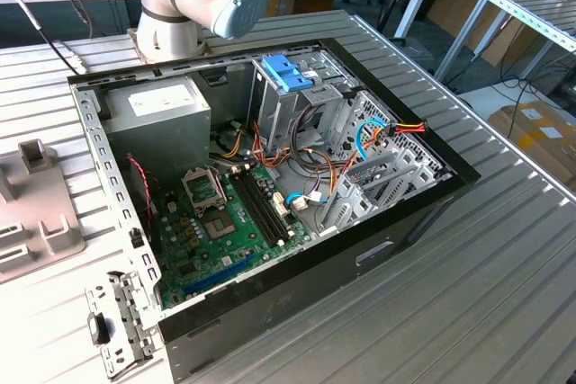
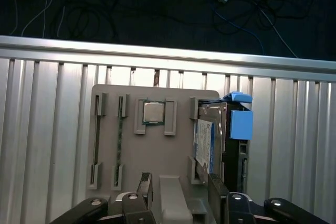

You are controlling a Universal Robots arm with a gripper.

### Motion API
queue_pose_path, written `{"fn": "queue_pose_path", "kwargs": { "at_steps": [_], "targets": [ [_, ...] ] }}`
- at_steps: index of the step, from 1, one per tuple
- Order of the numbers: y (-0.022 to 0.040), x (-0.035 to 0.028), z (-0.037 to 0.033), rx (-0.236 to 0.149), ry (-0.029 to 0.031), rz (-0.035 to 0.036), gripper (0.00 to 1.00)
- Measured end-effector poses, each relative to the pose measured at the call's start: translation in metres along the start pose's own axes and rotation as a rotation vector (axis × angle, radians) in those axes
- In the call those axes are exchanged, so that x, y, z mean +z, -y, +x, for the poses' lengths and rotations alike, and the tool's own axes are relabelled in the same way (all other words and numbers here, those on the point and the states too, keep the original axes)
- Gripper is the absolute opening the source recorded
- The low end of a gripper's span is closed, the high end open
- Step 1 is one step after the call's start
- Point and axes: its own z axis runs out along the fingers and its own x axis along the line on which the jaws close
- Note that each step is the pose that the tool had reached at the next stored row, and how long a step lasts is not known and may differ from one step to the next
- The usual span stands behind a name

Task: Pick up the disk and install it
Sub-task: 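Pick up the disk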

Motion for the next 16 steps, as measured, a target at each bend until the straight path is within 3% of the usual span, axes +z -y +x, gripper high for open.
{"fn": "queue_pose_path", "kwargs": {
  "at_steps": [16],
  "targets": [
    [0.0001,0.0050,-0.0005,0.000,0.0000,0.0001,0.54]
  ]
}}
